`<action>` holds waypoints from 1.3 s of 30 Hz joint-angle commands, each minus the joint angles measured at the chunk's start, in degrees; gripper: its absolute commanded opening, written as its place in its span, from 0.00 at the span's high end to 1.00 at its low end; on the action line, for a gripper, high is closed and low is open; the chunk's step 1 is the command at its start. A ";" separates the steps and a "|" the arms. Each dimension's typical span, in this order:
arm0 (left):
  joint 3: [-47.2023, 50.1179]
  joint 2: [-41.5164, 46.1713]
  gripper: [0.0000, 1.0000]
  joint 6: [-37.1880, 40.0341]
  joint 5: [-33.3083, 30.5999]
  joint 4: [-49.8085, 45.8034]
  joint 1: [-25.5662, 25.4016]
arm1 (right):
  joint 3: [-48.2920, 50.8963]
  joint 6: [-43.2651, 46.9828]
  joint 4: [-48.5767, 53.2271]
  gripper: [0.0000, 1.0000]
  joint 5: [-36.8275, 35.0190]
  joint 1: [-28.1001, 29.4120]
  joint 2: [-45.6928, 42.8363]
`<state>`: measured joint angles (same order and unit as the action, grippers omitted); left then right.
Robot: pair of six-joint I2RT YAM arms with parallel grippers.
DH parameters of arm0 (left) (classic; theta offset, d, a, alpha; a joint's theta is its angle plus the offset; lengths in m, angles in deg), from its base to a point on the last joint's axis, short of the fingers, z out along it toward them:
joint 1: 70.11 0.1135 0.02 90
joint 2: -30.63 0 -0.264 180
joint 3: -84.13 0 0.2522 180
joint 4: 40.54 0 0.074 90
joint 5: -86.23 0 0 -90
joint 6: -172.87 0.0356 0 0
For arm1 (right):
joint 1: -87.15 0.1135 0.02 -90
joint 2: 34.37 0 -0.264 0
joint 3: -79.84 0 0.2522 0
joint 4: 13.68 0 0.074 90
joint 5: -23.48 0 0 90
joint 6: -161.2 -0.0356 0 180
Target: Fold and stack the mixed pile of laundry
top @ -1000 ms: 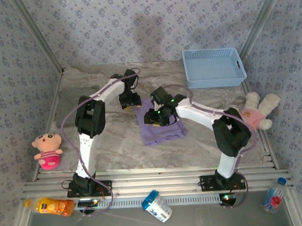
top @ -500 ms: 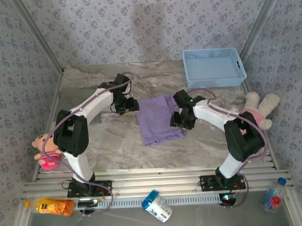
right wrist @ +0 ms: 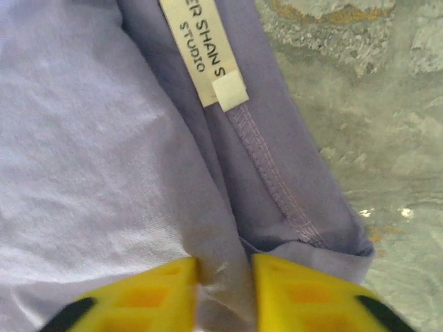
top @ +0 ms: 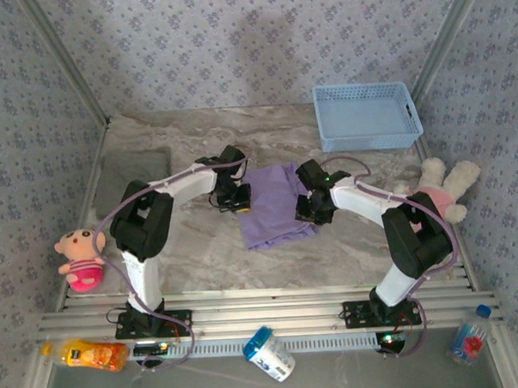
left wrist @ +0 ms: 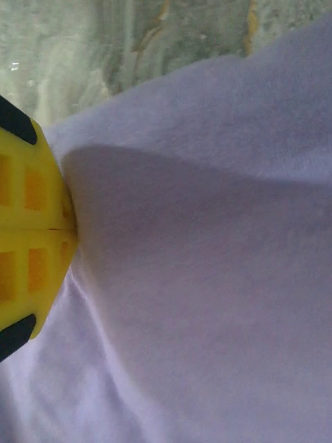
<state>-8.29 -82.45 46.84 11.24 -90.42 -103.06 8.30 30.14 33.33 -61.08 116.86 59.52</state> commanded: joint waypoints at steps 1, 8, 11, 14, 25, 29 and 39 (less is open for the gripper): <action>-1.77 -2.50 1.00 1.76 -2.09 -2.38 0.26 | -0.01 -1.07 -0.88 0.84 -0.55 0.68 -0.95; -2.70 -6.45 1.00 2.34 -3.91 -5.08 0.25 | -0.71 -1.71 8.25 1.00 -5.05 0.79 -7.27; -2.87 -7.24 1.00 2.74 -3.91 -5.48 0.20 | 2.67 -2.79 10.58 1.00 -7.17 0.07 -11.52; -2.90 -7.08 1.00 2.79 -3.74 -5.28 0.18 | 8.74 -4.56 7.06 1.00 -4.63 -2.25 -13.28; -5.34 -6.72 0.98 4.61 -3.18 -6.85 -0.39 | 16.18 -4.49 -8.24 1.00 -4.14 -5.84 -6.14; -6.98 -7.82 0.98 5.48 -3.23 -7.26 -0.43 | 15.81 -5.57 -5.93 1.00 -3.10 -3.34 -5.16; -14.26 -8.79 0.80 9.46 -3.81 -10.71 -0.29 | 14.86 -15.47 -2.94 0.98 -4.88 11.48 -11.04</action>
<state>-20.13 -90.23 53.86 10.71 -97.90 -103.87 23.36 18.45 25.42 -64.03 126.81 50.27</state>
